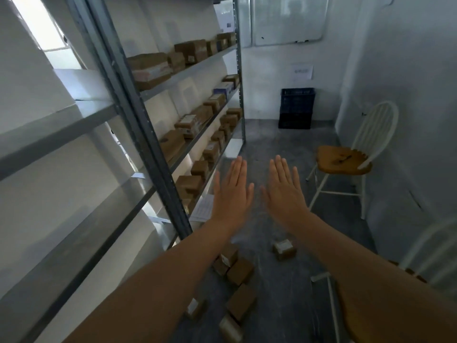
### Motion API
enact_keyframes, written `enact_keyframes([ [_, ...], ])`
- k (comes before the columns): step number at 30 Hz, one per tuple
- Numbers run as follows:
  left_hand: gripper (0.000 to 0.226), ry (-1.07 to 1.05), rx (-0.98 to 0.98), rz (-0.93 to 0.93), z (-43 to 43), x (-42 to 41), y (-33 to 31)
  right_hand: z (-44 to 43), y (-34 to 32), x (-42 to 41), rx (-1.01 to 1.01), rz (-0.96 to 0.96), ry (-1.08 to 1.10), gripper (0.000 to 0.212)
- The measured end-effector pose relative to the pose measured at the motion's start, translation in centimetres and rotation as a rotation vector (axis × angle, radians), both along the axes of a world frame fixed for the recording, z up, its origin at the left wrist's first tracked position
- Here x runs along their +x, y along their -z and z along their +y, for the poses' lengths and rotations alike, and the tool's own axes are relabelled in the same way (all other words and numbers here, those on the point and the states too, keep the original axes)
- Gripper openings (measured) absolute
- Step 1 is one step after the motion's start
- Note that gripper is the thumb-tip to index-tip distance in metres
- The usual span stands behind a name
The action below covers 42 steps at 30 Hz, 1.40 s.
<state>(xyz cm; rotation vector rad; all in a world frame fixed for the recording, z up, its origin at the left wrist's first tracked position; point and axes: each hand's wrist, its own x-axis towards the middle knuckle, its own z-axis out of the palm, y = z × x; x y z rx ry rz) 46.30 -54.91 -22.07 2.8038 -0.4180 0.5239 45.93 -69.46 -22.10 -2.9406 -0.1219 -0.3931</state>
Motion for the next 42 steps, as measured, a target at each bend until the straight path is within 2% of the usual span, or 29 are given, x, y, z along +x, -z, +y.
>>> enact_keyframes([
  [12,0.062,0.191,0.04,0.082,-9.4,4.3,2.8,-9.6,1.1,1.4,0.045,0.007,0.203,0.067],
  [19,0.062,0.234,-0.051,0.079,-11.2,10.8,1.9,-12.8,0.9,6.2,-0.032,0.023,0.272,0.067],
  [28,0.062,0.104,-0.1,0.177,-7.0,18.5,4.8,-10.3,0.9,15.0,-0.12,0.079,0.218,0.067],
  [33,0.061,0.057,-0.122,0.213,-6.0,21.3,6.6,-9.3,2.7,18.4,-0.086,0.139,0.162,0.066],
  [42,0.061,0.075,-0.013,0.249,-12.3,26.0,9.1,-15.1,5.7,24.8,-0.001,0.199,0.084,0.067],
])
